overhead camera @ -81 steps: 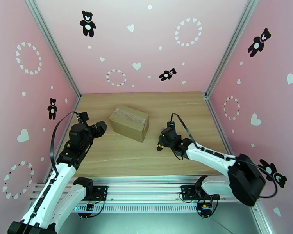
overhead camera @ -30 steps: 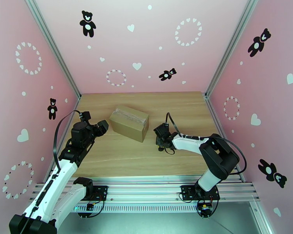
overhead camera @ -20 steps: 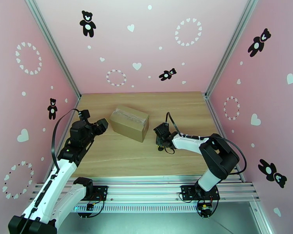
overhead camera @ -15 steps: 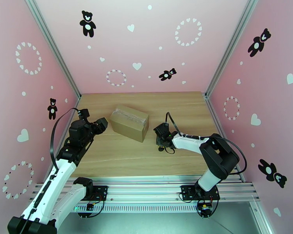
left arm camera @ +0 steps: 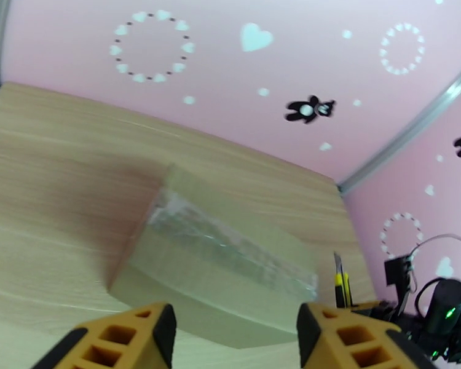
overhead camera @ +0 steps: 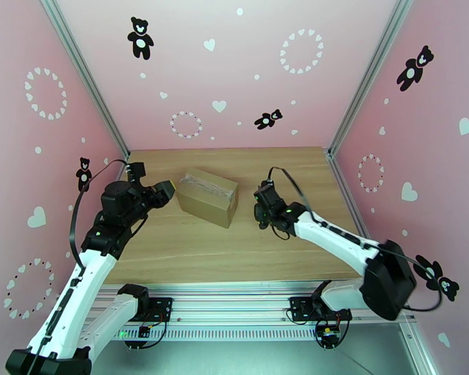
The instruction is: Unpack the express box
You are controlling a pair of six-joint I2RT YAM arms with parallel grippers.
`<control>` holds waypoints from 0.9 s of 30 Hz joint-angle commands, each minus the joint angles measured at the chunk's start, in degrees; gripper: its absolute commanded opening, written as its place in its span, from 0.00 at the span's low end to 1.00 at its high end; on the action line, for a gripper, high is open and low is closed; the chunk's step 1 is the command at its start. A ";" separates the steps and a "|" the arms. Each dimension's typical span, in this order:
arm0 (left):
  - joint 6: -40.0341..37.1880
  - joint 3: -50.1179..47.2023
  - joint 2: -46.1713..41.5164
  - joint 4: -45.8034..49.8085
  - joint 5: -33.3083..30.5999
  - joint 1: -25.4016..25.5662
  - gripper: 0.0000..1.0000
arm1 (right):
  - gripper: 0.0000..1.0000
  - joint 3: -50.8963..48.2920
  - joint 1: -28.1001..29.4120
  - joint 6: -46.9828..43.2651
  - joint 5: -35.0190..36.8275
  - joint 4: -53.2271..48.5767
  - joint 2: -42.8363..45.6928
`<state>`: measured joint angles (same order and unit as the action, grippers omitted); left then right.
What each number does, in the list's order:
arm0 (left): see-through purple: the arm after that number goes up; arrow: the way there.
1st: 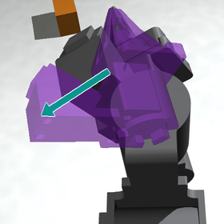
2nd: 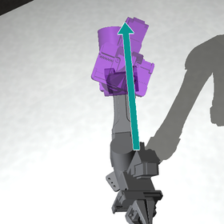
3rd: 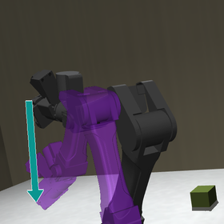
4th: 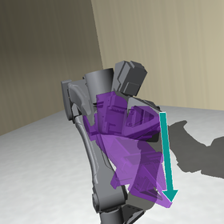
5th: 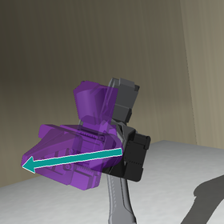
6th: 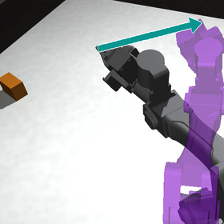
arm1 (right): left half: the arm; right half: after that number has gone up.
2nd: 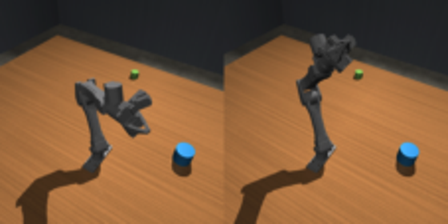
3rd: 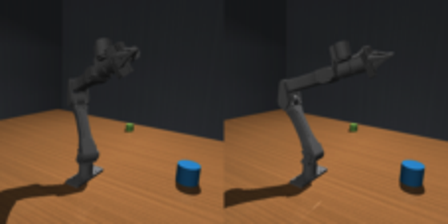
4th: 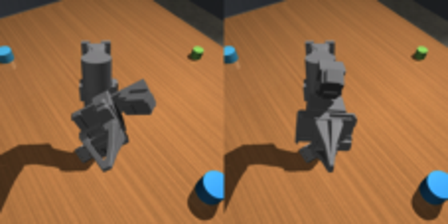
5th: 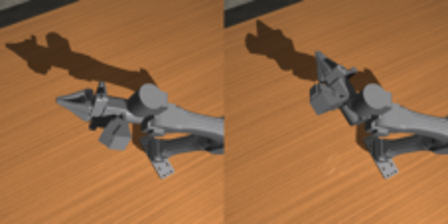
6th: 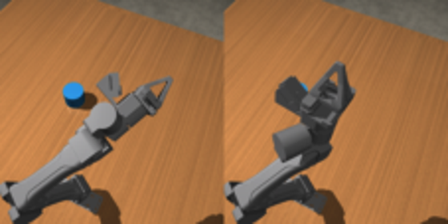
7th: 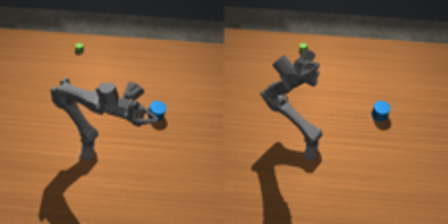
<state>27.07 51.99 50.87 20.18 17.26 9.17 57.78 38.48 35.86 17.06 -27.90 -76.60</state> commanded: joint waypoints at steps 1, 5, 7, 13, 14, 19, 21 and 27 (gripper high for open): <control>0.72 2.25 2.60 -1.06 8.93 0.34 0.58 | 0.00 5.67 -0.62 -8.11 -1.79 -4.46 3.77; 2.07 4.22 4.88 -2.96 13.06 2.10 0.57 | 0.00 11.01 -0.85 -12.90 -6.59 -6.97 4.28; 1.41 5.98 5.99 -2.88 13.23 4.29 0.57 | 0.00 13.21 -0.82 -14.67 -9.87 -7.43 3.83; 2.27 9.85 10.26 -5.45 13.84 10.52 0.57 | 0.00 18.01 -0.86 -17.86 -18.97 -7.30 1.44; 2.88 9.97 11.17 -6.62 14.05 11.32 0.57 | 0.00 18.69 -0.85 -18.09 -19.93 -7.34 1.17; 6.15 11.64 16.49 -11.65 14.91 15.71 0.53 | 0.00 22.37 -0.78 -18.89 -24.45 -7.07 -0.69; 6.16 13.09 18.73 -11.99 14.66 17.55 0.53 | 0.00 23.44 -0.57 -18.85 -25.30 -6.91 -1.41; 6.62 17.28 24.46 -13.16 14.19 21.20 0.54 | 0.00 26.64 0.55 -19.94 -26.47 -7.43 -3.72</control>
<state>32.82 66.39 74.11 9.52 30.89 29.36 81.41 38.35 17.15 -7.53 -34.98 -79.09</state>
